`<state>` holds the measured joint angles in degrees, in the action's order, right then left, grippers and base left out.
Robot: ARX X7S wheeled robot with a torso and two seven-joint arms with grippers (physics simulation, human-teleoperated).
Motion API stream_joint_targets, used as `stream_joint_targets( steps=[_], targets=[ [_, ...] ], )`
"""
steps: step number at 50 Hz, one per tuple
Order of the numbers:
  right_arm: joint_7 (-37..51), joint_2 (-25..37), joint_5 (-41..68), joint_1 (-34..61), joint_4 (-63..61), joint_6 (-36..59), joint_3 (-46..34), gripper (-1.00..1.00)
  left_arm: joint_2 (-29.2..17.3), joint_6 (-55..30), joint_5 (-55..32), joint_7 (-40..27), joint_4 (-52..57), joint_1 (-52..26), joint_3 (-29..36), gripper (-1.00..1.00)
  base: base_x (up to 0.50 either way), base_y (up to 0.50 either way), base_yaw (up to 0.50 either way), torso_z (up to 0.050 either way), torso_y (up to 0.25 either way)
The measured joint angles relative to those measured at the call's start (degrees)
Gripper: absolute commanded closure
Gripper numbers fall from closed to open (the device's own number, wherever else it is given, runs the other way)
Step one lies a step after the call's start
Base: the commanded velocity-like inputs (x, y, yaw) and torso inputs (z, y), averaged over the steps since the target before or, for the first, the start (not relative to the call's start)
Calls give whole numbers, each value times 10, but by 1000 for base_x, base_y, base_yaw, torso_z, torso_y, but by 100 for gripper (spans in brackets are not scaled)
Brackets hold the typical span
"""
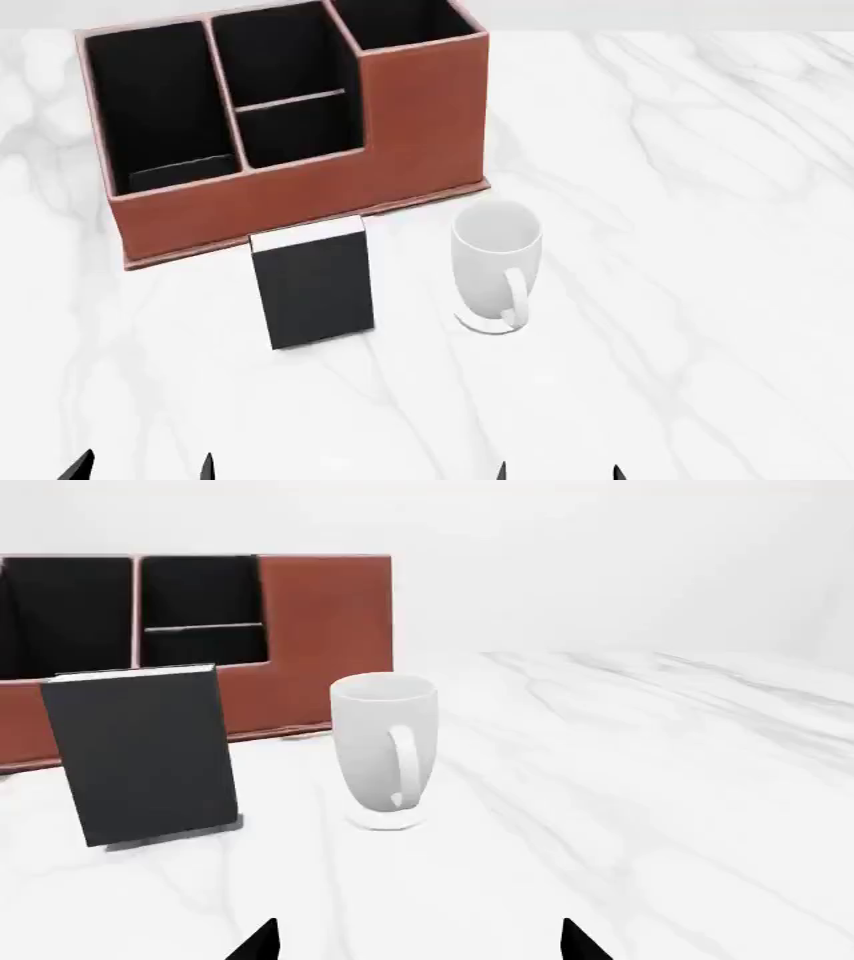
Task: Pick up the book and place it in the front compartment of the caddy.
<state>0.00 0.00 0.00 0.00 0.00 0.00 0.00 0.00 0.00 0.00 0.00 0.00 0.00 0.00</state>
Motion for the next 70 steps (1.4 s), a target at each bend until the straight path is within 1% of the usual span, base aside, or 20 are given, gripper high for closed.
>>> stream_joint_targets(
  steps=[18,25,30,43,49,58,70],
  targets=[
    [28,22,4,5,-3,13,-32,-100,-21,0,-26,-23,3,0,22,-100,0,0,0,0,0],
    [46,29,9,5,-25,23,-35,-100,-29,-15,-44,-33,26,0,22,-100,102,0,0,0,0],
    [52,36,20,-1,-76,47,-35,-100,-40,-33,-54,-40,77,4,22,-100,495,0,0,0,0],
    [70,56,59,4,-248,134,-17,-100,-68,-119,-89,-58,239,-2,11,-100,500,0,0,0,0],
    [79,65,74,6,-310,160,-6,-100,-78,-149,-108,-63,291,-5,7,-100,500,0,0,0,0],
    [90,74,91,10,-352,179,8,-100,-88,-175,-125,-70,335,-10,3,-100,500,0,0,0,0],
    [99,83,104,12,-367,185,15,-100,-96,-188,-138,-77,361,-12,0,-100,500,0,0,0,1]
  ],
)
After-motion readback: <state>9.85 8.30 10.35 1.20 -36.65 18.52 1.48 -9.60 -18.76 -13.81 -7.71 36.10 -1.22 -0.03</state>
